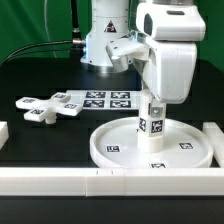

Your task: Assemble round table

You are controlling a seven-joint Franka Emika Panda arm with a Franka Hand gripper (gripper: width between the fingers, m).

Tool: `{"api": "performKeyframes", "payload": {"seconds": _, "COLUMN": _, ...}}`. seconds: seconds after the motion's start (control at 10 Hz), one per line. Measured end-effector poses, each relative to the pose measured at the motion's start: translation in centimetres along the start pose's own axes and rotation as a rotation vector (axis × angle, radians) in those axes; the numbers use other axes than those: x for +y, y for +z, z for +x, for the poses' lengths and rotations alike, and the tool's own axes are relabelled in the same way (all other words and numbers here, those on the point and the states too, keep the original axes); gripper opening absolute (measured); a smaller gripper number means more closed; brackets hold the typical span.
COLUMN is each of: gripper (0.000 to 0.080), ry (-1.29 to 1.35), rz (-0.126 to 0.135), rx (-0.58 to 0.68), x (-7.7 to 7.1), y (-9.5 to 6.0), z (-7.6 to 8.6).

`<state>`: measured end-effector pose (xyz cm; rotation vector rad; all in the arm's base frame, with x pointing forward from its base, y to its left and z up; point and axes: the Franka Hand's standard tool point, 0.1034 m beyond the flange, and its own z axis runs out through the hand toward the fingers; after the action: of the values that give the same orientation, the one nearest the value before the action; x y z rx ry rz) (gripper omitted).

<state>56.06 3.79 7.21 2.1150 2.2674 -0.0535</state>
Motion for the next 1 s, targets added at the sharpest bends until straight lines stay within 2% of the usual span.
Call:
{"api": "performKeyframes", "payload": {"seconds": 0.1, "gripper": 0.0404, "ry": 0.000, "rz": 0.000, "rx": 0.000, "x": 0.00, "y": 0.00, "z": -0.01}}
{"api": "performKeyframes", "payload": {"seconds": 0.6, "gripper": 0.0407, "ry": 0.618, "rz": 0.018, "rx": 0.032, "x": -0.51, "y": 0.15, "z": 0.03}}
{"api": "performKeyframes", "payload": {"seconds": 1.0, "gripper": 0.0407, "ry": 0.851, "rz": 0.023, "rx": 0.032, "x": -0.52, "y": 0.16, "z": 0.15}}
